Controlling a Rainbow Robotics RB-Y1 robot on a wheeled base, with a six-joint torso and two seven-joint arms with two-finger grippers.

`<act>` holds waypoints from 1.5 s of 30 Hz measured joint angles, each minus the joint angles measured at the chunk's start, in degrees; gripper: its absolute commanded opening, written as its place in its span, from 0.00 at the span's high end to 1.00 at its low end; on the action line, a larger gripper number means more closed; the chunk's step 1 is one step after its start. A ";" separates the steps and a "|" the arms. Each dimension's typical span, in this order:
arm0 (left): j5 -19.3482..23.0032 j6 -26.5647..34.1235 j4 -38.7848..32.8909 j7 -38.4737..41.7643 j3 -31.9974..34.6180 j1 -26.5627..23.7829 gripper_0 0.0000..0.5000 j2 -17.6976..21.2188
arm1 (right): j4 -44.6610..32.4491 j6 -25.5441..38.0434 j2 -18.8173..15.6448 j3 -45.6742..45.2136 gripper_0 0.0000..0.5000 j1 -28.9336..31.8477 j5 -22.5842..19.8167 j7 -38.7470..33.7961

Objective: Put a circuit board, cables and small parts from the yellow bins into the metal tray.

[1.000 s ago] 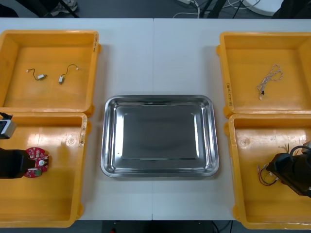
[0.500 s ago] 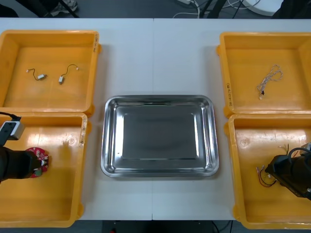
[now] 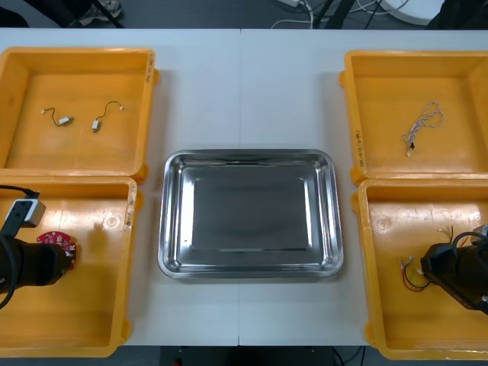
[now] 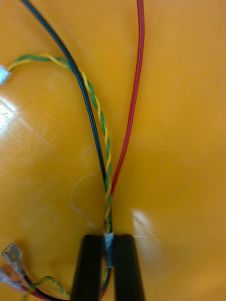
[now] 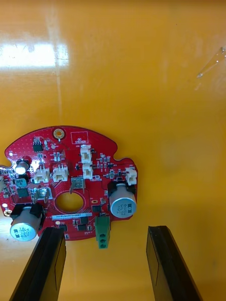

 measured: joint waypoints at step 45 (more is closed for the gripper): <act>-2.35 -8.11 3.86 0.00 -4.24 1.79 1.00 -0.03 | -3.86 19.95 0.02 -6.71 1.00 -11.57 -0.03 0.00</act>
